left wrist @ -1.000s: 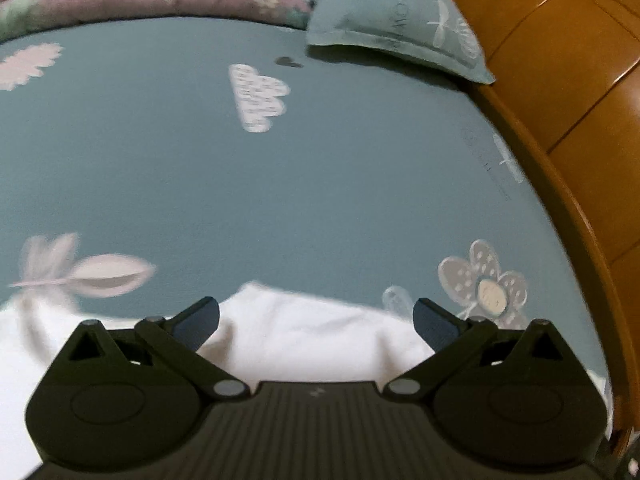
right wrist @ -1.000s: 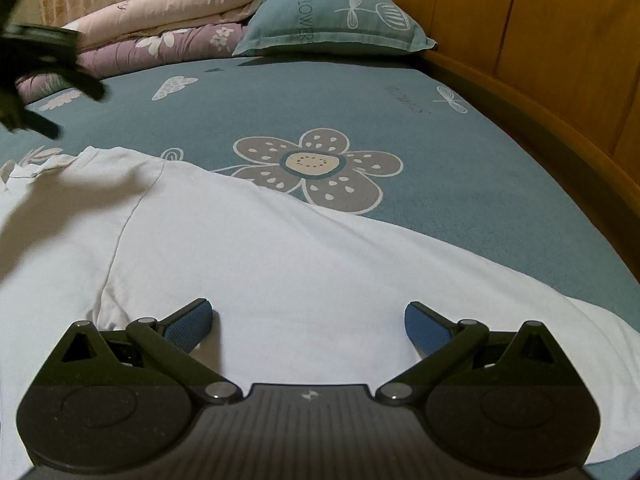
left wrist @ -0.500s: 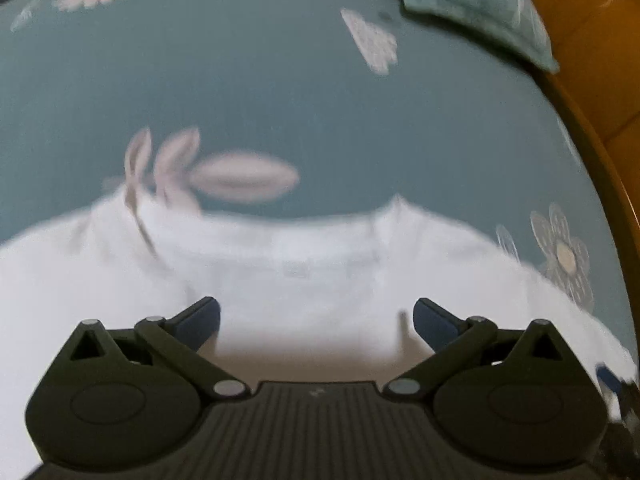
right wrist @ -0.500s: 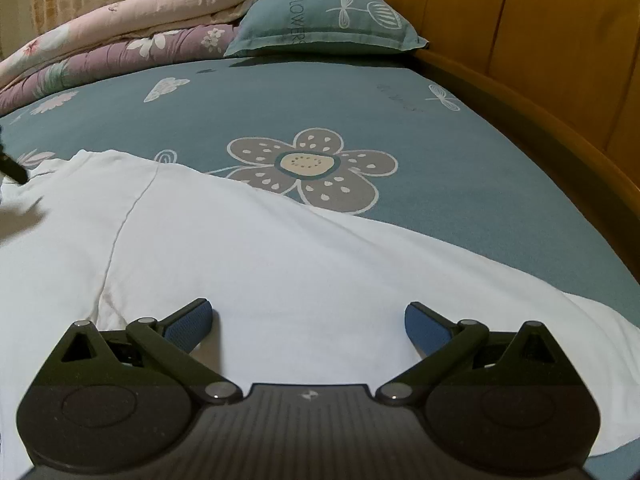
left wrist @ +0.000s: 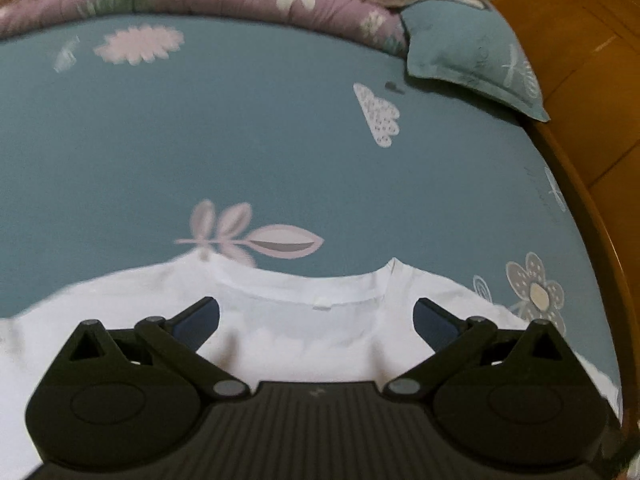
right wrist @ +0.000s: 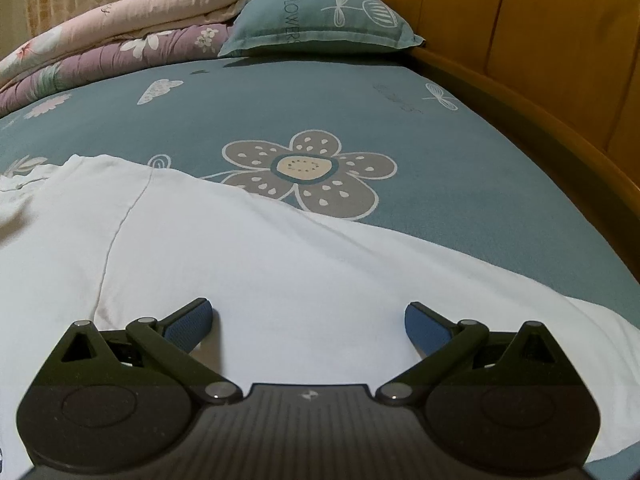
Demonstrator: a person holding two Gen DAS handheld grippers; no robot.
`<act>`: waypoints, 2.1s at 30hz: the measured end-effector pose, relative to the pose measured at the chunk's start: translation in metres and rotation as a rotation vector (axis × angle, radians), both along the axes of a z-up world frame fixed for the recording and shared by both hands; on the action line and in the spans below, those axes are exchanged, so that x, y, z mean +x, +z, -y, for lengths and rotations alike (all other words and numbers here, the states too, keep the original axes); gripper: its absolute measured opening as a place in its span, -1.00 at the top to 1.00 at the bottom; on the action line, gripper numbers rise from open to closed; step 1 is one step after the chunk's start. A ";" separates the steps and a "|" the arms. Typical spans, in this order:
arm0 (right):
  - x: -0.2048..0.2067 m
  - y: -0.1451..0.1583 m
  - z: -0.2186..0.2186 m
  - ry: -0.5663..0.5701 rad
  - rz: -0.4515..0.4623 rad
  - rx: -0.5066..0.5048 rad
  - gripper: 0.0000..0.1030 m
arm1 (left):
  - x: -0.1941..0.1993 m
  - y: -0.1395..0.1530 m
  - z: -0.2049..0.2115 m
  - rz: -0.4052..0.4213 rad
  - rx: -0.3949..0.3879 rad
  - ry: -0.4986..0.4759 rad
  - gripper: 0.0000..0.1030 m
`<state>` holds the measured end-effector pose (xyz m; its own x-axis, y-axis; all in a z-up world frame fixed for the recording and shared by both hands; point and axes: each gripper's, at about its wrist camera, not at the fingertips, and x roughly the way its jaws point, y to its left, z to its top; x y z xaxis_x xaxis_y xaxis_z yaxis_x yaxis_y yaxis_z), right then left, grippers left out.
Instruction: Fold clothes
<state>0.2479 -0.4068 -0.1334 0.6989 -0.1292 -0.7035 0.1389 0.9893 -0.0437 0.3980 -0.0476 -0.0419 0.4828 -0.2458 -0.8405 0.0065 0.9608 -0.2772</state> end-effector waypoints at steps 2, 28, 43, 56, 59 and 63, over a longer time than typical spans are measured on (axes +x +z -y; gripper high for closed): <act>0.000 0.000 -0.001 -0.005 -0.005 -0.001 -1.00 | -0.021 0.015 -0.005 -0.001 0.024 -0.015 -0.99; -0.011 0.028 -0.043 0.061 -0.002 -0.006 -1.00 | -0.217 -0.075 0.020 0.107 0.318 -0.187 -0.99; -0.010 0.027 -0.038 0.045 -0.005 0.022 -1.00 | -0.197 -0.074 -0.024 0.043 0.244 0.007 -0.99; -0.010 0.048 -0.085 0.134 0.057 0.024 -1.00 | -0.296 -0.076 -0.036 0.049 0.223 -0.006 -0.99; -0.013 0.054 -0.107 0.193 0.069 0.057 -1.00 | -0.296 -0.075 -0.036 0.043 0.187 -0.012 -0.99; -0.023 0.059 -0.146 0.310 0.060 0.118 -1.00 | -0.299 -0.077 -0.036 0.043 0.155 0.009 -0.99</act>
<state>0.2247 -0.2612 -0.0744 0.7325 0.1764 -0.6576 -0.1710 0.9826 0.0732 0.0987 -0.0115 -0.1185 0.5209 -0.1100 -0.8465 0.0060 0.9921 -0.1252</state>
